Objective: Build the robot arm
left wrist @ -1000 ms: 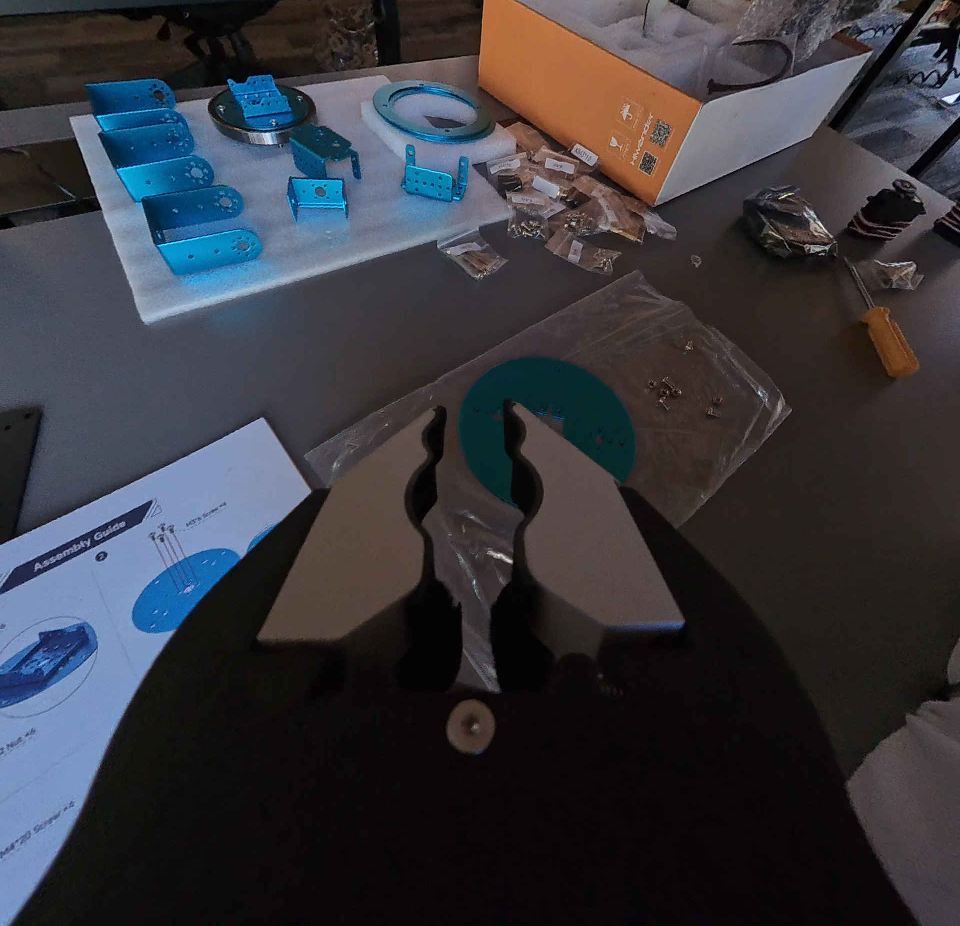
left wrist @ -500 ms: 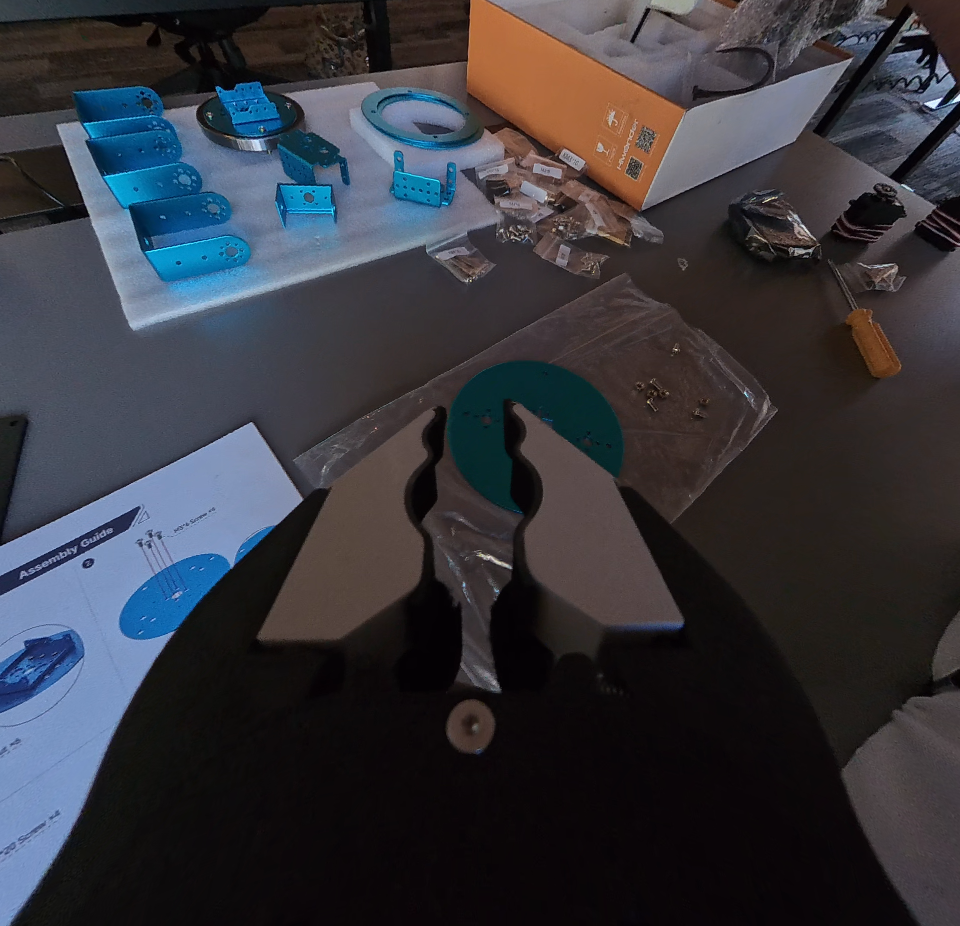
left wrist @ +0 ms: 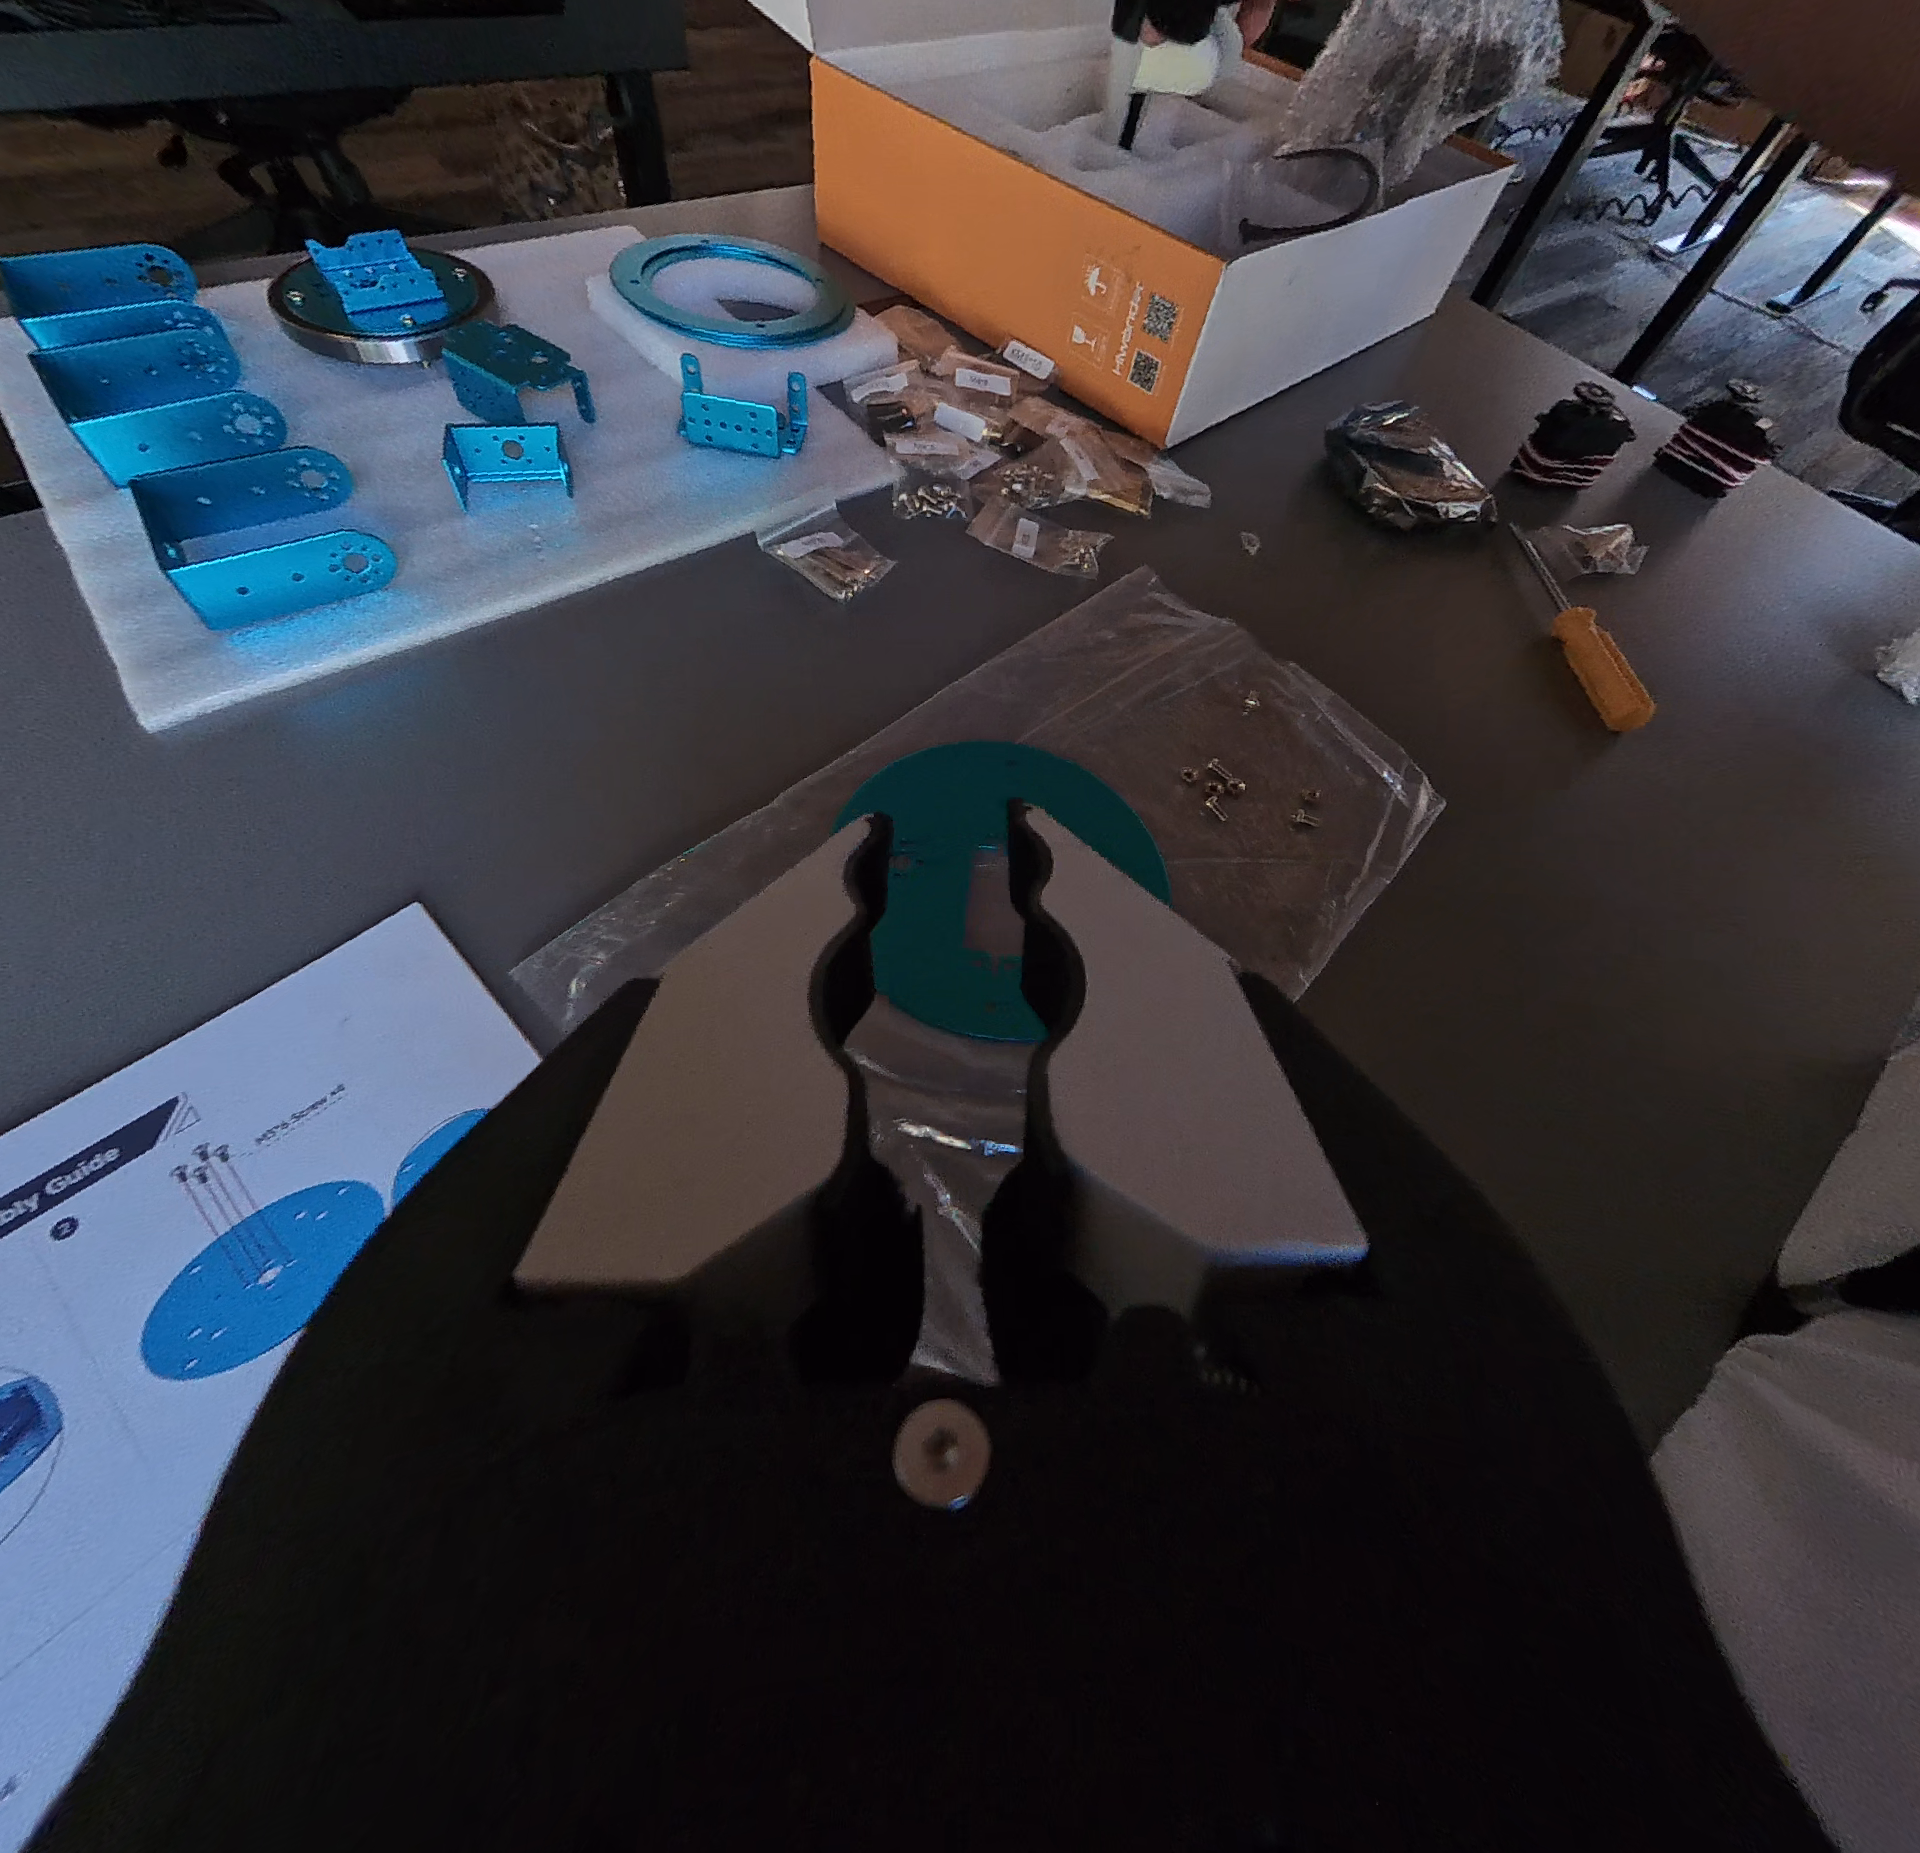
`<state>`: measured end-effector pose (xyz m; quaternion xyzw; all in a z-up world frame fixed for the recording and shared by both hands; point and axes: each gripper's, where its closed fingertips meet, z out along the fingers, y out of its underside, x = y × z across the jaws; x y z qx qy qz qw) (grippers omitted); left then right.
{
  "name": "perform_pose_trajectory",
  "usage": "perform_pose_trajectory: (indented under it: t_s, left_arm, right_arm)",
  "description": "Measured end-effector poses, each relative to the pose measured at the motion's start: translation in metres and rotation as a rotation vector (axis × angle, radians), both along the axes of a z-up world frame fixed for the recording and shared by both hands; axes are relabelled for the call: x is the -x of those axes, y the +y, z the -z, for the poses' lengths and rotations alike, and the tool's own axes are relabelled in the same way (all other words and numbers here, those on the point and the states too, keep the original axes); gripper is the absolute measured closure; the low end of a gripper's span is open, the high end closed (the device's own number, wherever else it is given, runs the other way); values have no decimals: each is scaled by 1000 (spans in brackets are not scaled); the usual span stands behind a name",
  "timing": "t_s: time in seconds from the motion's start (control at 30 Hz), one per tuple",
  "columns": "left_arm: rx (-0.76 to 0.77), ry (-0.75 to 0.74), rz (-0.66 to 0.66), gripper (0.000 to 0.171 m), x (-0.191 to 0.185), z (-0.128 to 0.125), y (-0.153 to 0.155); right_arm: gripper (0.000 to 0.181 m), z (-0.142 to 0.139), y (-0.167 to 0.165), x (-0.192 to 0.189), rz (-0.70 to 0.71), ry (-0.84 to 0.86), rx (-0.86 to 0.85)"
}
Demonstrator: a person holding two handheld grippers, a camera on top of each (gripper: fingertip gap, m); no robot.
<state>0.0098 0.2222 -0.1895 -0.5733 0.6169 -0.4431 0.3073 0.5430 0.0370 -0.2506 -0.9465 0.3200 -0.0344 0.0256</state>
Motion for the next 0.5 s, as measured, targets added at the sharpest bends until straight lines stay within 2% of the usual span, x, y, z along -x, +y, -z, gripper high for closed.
perform_pose_trajectory:
  t_s: [0.17,0.27,0.3,0.5]
  left_arm:
    - [-2,-13,50,150,6,-1,-5]
    - [-5,-23,53,150,12,-4,-1]
    - [-4,-26,49,150,14,-4,1]
    - [20,-37,19,150,21,-3,14]
  right_arm:
    - [162,2,2,-1,32,-11,42]
    - [167,0,2,0,-8,-9,49]
    - [181,-2,1,0,1,-8,42]
    - [181,-4,-4,7,31,76,-93]
